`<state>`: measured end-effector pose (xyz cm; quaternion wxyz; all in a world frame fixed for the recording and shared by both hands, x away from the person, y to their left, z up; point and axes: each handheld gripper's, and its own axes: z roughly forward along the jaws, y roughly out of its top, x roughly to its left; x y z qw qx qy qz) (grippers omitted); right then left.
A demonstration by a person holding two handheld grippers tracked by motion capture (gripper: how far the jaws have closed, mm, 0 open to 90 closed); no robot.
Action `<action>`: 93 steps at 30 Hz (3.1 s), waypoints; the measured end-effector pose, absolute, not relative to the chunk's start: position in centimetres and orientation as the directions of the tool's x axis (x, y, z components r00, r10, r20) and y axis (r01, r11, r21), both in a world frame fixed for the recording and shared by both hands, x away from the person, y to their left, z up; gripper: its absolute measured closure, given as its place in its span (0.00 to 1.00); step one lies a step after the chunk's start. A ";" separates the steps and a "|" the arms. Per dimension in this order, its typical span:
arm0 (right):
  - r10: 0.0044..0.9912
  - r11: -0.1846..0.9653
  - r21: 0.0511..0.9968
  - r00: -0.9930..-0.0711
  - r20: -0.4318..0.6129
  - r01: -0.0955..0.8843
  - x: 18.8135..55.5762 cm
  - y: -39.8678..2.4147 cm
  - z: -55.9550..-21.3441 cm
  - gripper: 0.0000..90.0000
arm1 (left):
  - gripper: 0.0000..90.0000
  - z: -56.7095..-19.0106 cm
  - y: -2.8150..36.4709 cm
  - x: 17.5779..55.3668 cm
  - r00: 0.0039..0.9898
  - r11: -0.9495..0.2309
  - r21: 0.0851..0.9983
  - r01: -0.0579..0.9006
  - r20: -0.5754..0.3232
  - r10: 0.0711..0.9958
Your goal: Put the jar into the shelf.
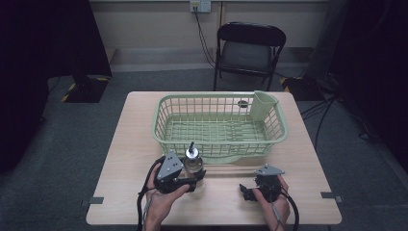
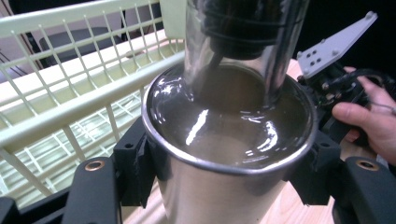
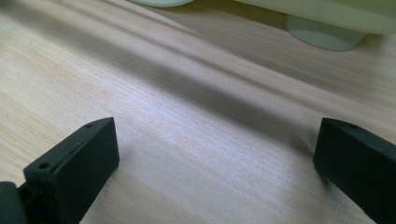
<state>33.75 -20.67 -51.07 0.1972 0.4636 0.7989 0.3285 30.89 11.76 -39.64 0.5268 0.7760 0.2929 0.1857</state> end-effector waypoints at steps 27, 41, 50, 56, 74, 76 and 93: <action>0.870 0.355 0.708 -0.493 -0.011 0.611 33.8 -20.7 -51.1 0.00 | 0.39 -34.4 12.4 31.3 0.749 -0.240 0.949 0.206 0.005 0.662; 0.870 0.354 0.709 -0.492 -0.011 0.610 33.8 -20.7 -51.1 0.00 | 0.39 -30.7 11.6 31.6 0.767 -0.251 0.951 0.179 0.025 0.641; 0.871 0.353 0.709 -0.492 -0.010 0.610 33.8 -20.7 -51.1 0.00 | 0.39 -27.1 10.9 33.1 0.793 -0.261 0.957 0.130 0.058 0.607; 0.870 0.354 0.709 -0.492 -0.011 0.610 33.8 -20.7 -51.1 0.00 | 0.39 -25.5 10.6 34.3 0.807 -0.261 0.959 0.111 0.066 0.587; 0.870 0.355 0.708 -0.493 -0.011 0.611 33.8 -20.7 -51.1 0.00 | 0.39 -26.5 8.7 43.3 0.825 -0.335 0.937 0.100 0.110 0.554; 0.870 0.355 0.708 -0.493 -0.011 0.611 33.8 -20.7 -51.1 0.00 | 0.39 -26.9 8.6 44.4 0.831 -0.324 0.939 0.112 0.091 0.549; 0.870 0.356 0.708 -0.493 -0.012 0.610 33.8 -20.7 -51.1 0.00 | 0.40 -31.3 7.1 50.2 0.818 -0.374 0.909 0.186 0.068 0.571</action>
